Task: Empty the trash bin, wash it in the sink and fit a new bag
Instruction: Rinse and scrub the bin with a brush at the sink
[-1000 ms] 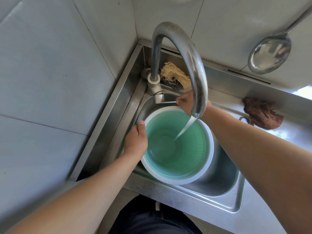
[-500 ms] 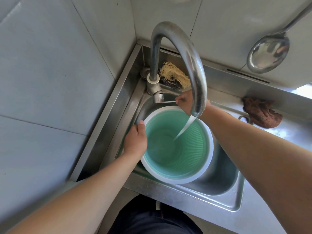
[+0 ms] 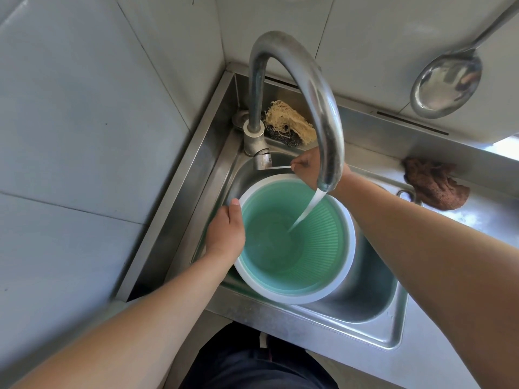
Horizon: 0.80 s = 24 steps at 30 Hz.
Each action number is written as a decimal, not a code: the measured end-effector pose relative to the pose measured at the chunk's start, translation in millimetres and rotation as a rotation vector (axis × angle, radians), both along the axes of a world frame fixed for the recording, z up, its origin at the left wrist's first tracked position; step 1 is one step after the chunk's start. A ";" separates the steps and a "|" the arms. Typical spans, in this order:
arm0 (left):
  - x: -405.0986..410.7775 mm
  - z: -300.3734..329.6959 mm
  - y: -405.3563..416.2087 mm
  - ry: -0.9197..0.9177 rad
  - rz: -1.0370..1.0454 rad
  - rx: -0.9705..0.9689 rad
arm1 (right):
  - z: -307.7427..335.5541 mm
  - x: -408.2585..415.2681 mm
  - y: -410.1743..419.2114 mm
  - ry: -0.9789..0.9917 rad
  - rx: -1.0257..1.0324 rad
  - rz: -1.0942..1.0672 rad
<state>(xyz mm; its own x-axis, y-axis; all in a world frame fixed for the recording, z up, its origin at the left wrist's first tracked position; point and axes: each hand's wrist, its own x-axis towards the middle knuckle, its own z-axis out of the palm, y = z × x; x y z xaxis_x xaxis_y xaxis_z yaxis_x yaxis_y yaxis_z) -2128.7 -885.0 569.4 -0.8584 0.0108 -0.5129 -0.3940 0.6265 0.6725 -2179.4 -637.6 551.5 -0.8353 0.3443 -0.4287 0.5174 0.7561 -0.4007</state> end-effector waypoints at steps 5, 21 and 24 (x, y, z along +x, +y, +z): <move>0.3 -0.3 0.0 0.007 0.000 0.005 | -0.6 0.0 -0.6 0.014 -0.017 -0.023; -0.1 3.3 0.8 -0.003 -0.003 0.001 | 5.0 -4.3 1.5 0.000 0.004 0.026; -0.5 3.9 0.4 -0.006 -0.007 -0.001 | 9.6 -6.3 2.5 -0.008 0.041 0.087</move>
